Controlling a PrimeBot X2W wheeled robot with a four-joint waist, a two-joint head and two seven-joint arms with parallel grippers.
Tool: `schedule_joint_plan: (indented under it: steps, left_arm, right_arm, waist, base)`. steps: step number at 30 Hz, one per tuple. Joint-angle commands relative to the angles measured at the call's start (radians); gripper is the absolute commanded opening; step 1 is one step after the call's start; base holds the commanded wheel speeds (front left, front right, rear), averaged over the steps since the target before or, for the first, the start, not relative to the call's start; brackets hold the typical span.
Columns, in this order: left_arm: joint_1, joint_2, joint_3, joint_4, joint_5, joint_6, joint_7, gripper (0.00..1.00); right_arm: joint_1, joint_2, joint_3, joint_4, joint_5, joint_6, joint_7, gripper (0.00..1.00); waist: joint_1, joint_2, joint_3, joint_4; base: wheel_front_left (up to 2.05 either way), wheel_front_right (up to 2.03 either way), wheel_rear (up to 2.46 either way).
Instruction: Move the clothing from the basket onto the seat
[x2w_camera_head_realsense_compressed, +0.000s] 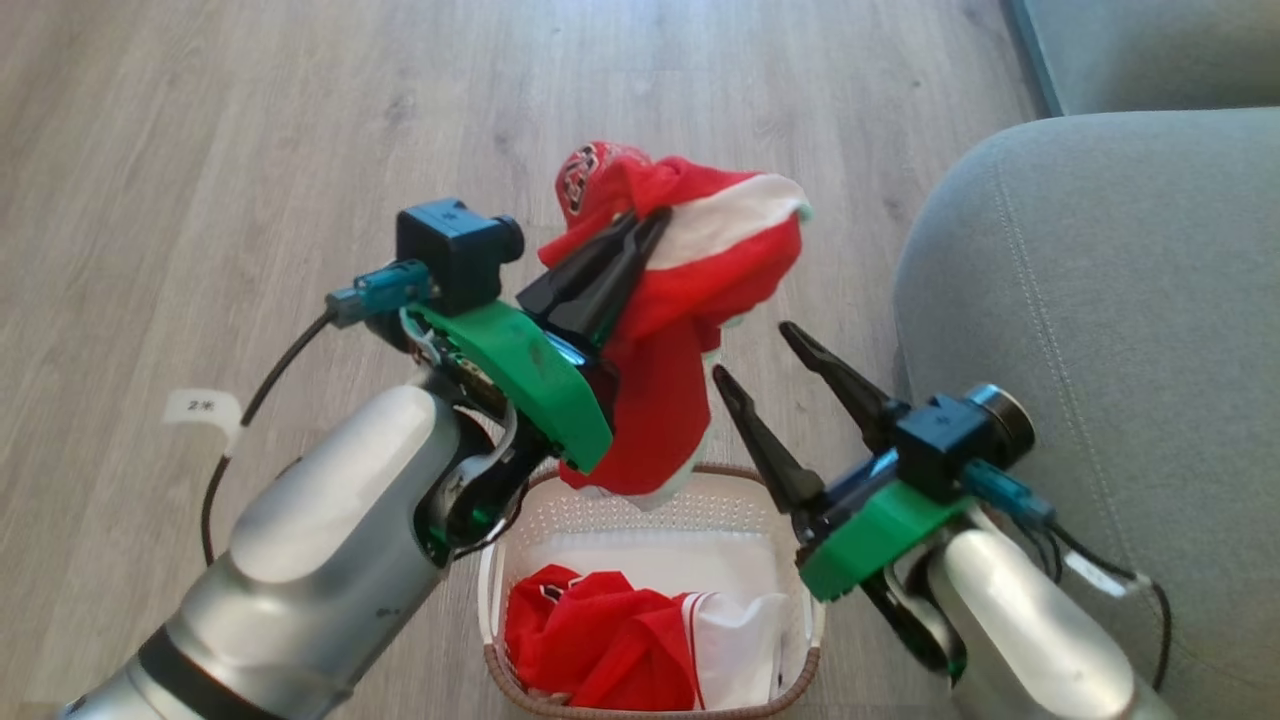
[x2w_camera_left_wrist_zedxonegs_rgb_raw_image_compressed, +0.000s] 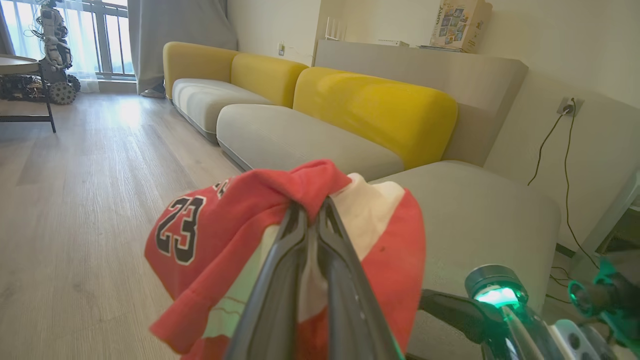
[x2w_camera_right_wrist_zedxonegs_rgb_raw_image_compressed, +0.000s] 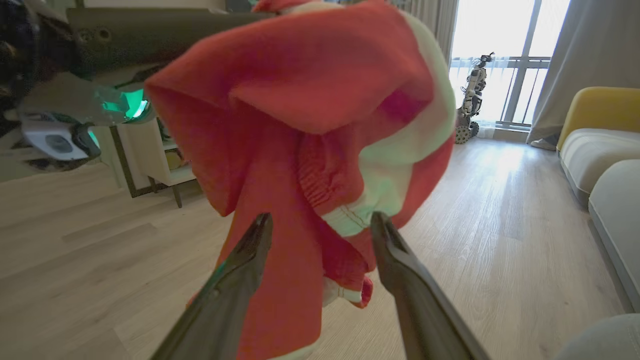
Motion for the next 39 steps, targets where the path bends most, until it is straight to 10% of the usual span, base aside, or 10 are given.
schedule_joint_plan:
  steps: [1,25,26,28,39]
  left_arm:
    - [-0.041,0.012,0.039,-0.038,-0.006,-0.007,0.003,0.00]
    - [-0.033,-0.059,-0.044,-0.029,-0.017,-0.041,0.021,0.00]
    - [-0.033,-0.059,-0.044,-0.028,-0.018,-0.041,0.021,0.00]
    - [-0.032,-0.058,-0.043,-0.025,-0.020,-0.041,0.020,0.00]
    - [-0.032,-0.044,-0.029,-0.017,-0.026,-0.030,0.009,0.00]
  right_arm:
    - [-0.060,-0.009,0.024,-0.012,-0.002,0.007,-0.005,1.00]
    - [-0.278,0.043,0.117,0.270,0.000,0.007,-0.005,1.00]
    - [-0.279,0.046,0.118,0.270,0.001,0.007,-0.005,0.84]
    - [-0.279,0.049,0.118,0.271,0.002,0.007,-0.005,0.00]
    - [-0.264,0.036,0.095,0.236,0.012,0.007,-0.005,0.00]
  waist:
    - [0.0001,0.0000,0.002,0.008]
    - [0.0001,0.0000,0.008,0.112]
    - [0.0001,0.0000,0.007,0.113]
    - [0.0001,0.0000,0.004,0.116]
    - [0.0001,0.0000,0.013,0.104]
  base:
    - [0.00,0.00,0.00]
    - [0.00,0.00,0.00]
    - [0.00,0.00,0.00]
    - [0.00,0.00,0.00]
    - [0.00,0.00,0.00]
